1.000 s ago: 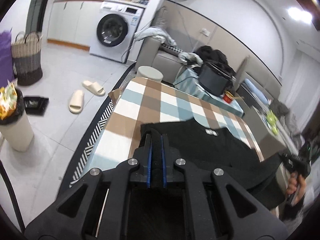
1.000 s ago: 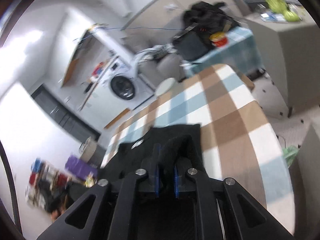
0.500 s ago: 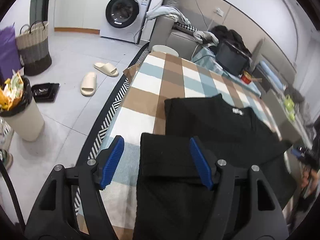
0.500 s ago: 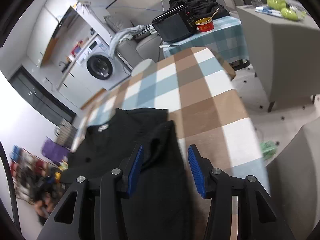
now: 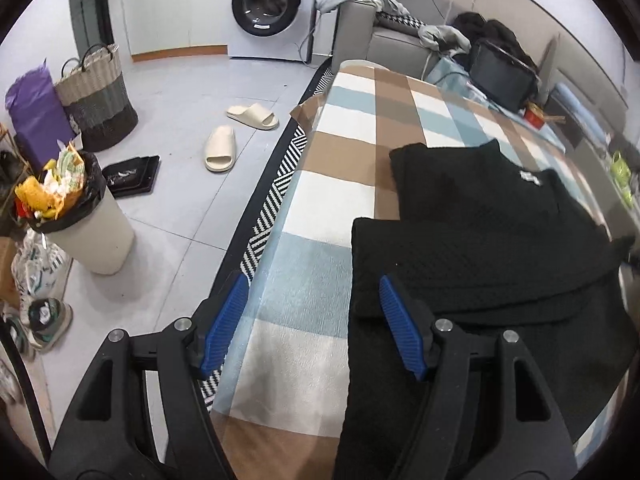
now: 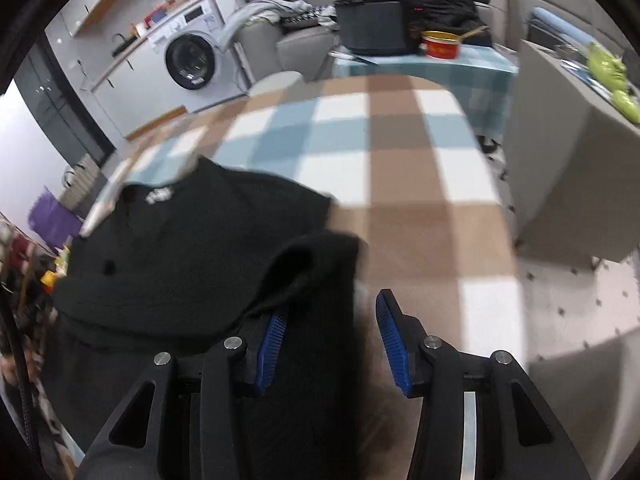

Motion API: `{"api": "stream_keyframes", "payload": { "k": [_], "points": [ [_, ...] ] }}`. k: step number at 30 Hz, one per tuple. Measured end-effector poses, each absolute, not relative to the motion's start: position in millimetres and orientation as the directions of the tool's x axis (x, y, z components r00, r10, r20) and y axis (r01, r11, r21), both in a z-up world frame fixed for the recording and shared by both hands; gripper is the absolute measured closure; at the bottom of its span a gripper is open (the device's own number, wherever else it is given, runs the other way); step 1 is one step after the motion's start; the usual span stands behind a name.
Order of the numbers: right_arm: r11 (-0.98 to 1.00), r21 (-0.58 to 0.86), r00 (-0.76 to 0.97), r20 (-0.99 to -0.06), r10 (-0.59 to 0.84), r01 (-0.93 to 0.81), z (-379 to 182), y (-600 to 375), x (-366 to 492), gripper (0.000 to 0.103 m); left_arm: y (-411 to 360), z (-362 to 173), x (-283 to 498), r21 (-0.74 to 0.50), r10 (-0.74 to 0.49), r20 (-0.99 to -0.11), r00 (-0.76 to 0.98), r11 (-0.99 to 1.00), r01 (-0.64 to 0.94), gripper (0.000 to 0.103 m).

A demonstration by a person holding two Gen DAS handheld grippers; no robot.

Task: Fold small clothes

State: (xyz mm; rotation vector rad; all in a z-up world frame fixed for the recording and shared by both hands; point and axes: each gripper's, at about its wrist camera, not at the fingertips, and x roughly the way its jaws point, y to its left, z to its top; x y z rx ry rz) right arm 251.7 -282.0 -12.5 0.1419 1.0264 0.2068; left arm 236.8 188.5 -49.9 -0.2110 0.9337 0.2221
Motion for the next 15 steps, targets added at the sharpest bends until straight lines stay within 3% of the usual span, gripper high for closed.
{"api": "stream_keyframes", "payload": {
  "k": [4, 11, 15],
  "points": [
    [0.937, 0.349, 0.540, -0.791, 0.289, 0.010, -9.0, -292.1, 280.9, 0.056, 187.8, -46.9, 238.2, -0.063, 0.105, -0.814, 0.572, 0.962, -0.267, 0.037],
    [0.946, 0.322, 0.503, -0.824, 0.261, 0.036, -15.4, -298.9, 289.2, 0.056, 204.7, -48.9, 223.0, -0.074, 0.114, -0.834, 0.540, 0.947, -0.314, 0.037],
    [0.950, 0.311, 0.492, -0.832, 0.255, 0.034, -21.2, -296.3, 296.8, 0.056, 198.0, -57.0, 215.3, -0.046, 0.102, -0.848, 0.520, 0.963, -0.264, 0.037]
  ]
}}
